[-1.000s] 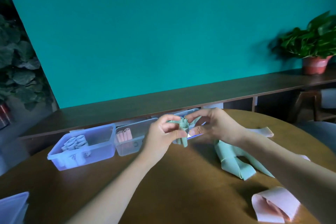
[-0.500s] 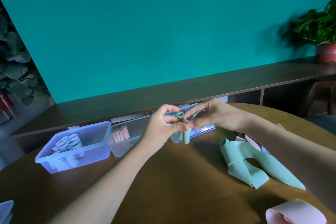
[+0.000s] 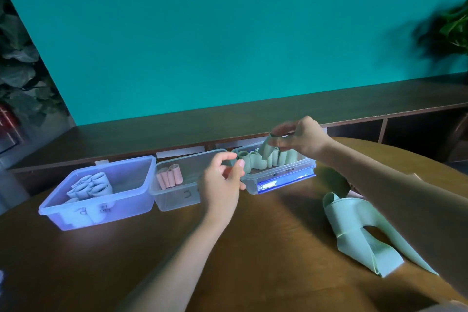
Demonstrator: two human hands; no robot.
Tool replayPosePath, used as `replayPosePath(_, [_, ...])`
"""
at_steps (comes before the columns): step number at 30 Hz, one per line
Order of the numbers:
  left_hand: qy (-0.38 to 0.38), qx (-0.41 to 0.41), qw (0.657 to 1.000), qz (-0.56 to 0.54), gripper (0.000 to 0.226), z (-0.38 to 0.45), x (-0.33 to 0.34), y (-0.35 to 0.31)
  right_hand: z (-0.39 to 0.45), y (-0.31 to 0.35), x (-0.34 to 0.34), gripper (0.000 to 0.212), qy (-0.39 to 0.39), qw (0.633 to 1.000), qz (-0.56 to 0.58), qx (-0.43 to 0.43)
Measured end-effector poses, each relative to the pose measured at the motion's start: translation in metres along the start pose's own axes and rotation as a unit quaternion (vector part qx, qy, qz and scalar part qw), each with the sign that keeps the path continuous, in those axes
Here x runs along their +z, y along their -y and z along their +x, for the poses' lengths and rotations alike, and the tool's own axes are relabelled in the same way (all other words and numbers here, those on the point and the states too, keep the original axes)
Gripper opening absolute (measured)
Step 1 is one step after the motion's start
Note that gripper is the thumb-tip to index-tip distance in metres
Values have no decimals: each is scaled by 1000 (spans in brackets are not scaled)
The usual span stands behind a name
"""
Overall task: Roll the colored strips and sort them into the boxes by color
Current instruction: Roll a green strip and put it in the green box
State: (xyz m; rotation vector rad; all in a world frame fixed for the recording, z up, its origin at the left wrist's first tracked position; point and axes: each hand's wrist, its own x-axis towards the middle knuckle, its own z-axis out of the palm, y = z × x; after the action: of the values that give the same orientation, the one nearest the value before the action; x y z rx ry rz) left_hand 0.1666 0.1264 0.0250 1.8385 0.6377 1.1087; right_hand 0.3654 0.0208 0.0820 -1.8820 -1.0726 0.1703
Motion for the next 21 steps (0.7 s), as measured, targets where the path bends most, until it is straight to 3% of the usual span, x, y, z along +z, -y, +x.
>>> replayPosePath(7, [-45, 41, 998, 1, 12, -12, 27, 24, 24, -7, 41, 8, 65, 983, -170, 26])
replayPosePath(14, [-60, 115, 991, 23, 21, -19, 31, 51, 38, -4, 56, 23, 90, 975, -168, 116])
replayPosePath(17, [-48, 114, 992, 18, 23, -18, 28, 57, 45, 2, 67, 30, 126, 957, -222, 138])
replayPosePath(19, [-36, 113, 993, 23, 25, -16, 26, 58, 48, 4, 74, 19, 132, 939, -286, 138])
replayPosePath(21, [-22, 102, 994, 20, 28, -15, 25, 56, 51, 1, 76, 20, 144, 933, -301, 137])
